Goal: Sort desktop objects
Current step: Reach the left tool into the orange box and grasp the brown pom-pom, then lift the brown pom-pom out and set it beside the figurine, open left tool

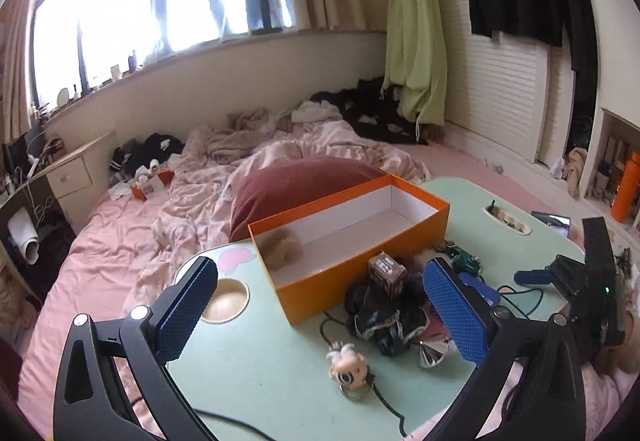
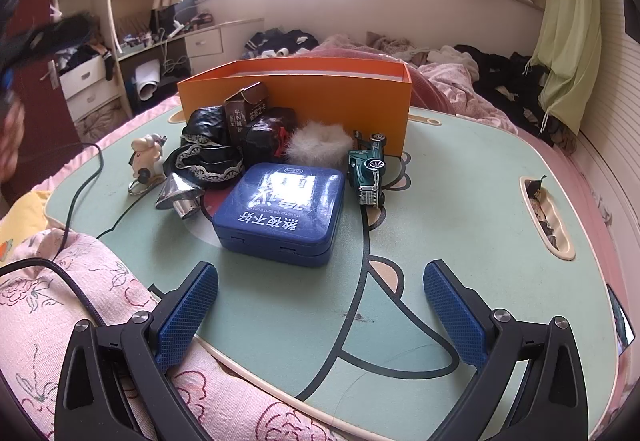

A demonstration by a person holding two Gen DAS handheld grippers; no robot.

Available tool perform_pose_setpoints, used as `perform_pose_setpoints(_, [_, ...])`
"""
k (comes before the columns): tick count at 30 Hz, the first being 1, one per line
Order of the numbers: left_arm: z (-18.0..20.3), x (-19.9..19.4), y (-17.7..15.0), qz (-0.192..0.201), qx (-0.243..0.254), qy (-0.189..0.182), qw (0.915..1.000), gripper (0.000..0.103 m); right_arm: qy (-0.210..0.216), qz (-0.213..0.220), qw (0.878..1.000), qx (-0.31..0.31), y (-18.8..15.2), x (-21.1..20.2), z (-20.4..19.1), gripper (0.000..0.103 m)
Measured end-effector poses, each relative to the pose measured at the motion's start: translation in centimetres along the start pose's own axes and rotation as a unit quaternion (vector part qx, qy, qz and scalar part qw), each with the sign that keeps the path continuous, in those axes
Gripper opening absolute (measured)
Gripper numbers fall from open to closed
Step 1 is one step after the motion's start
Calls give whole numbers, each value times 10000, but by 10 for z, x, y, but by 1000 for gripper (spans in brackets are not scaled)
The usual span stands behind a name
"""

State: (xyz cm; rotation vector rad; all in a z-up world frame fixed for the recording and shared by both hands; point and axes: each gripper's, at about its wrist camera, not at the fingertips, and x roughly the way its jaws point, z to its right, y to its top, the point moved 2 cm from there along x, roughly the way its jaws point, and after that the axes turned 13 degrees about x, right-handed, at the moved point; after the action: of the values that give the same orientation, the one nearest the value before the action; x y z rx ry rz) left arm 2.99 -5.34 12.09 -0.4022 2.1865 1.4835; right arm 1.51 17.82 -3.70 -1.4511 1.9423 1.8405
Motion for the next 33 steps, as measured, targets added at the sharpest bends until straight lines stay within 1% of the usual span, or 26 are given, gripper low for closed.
perform_pose_setpoints(1, [-6, 18, 12, -221, 45, -63, 9997, 96, 0, 1, 10000, 0, 0, 0, 0, 103])
perform_pose_setpoints(2, [-11, 36, 20, -444, 88, -120, 9989, 79, -2, 3, 10000, 2, 0, 0, 0, 103])
perform_pose_setpoints(3, [-17, 59, 26, -752, 136, -158, 9970, 60, -5, 3, 10000, 4, 0, 0, 0, 103])
perform_pose_setpoints(4, [-21, 82, 28, -1065, 121, -184, 9941, 49, -3, 5, 10000, 5, 0, 0, 0, 103])
perform_pose_setpoints(5, [-24, 99, 28, -1331, 51, -236, 9908, 31, -6, 3, 10000, 5, 0, 0, 0, 103])
perform_pose_setpoints(6, [-29, 122, 26, -1670, -90, -336, 9853, 20, -6, 4, 10000, 5, 0, 0, 0, 103])
perform_pose_setpoints(7, [-34, 147, 22, -2005, -260, -472, 9782, 18, -5, 7, 10000, 5, 0, 0, 0, 103])
perform_pose_setpoints(8, [-34, 162, 19, -2182, -328, -510, 9740, 18, -8, 7, 10000, 8, 0, 0, 0, 103])
perform_pose_setpoints(10, [-36, 185, 16, -2407, -445, -397, 9688, 18, -7, 15, 10000, 9, -1, -1, 0, 103])
perform_pose_setpoints(14, [-37, 203, 17, -2509, -662, -217, 9655, 18, -16, 19, 10000, 16, -2, -1, 0, 103])
perform_pose_setpoints(16, [-37, 214, 14, -2737, -736, -139, 9589, 18, -19, 21, 10000, 19, -2, -1, 0, 103])
perform_pose_setpoints(18, [-37, 222, 11, -2933, -614, 87, 9540, 18, -25, 22, 10000, 21, -1, -1, 0, 103])
perform_pose_setpoints(19, [-38, 228, 9, -3033, -498, 294, 9511, 18, -25, 22, 10000, 22, -1, -1, 0, 103])
perform_pose_setpoints(20, [-38, 232, 8, -3080, -436, 407, 9495, 21, -24, 24, 10000, 20, -1, 0, 0, 103])
perform_pose_setpoints(22, [-38, 238, 7, -3151, -407, 468, 9470, 25, -31, 26, 10000, 24, 0, 0, -1, 103])
perform_pose_setpoints(24, [-34, 239, 5, -3109, -269, 549, 9485, 27, -37, 32, 10000, 26, 2, 0, -2, 103])
perform_pose_setpoints(26, [-29, 240, 6, -3091, 57, 605, 9491, 27, -36, 30, 10000, 30, 2, 1, -2, 103])
perform_pose_setpoints(28, [-29, 237, 7, -3025, 131, 571, 9513, 22, -41, 33, 10000, 30, 2, 1, -2, 103])
perform_pose_setpoints(30, [-34, 232, 9, -2928, 18, 431, 9552, 16, -43, 33, 10000, 34, 1, 1, -2, 103])
perform_pose_setpoints(32, [-40, 220, 14, -2701, -185, 203, 9624, 11, -46, 34, 10000, 37, 2, 1, -2, 103])
perform_pose_setpoints(33, [-41, 212, 18, -2551, -244, 113, 9665, 1, -46, 35, 10000, 35, 1, 1, -1, 103])
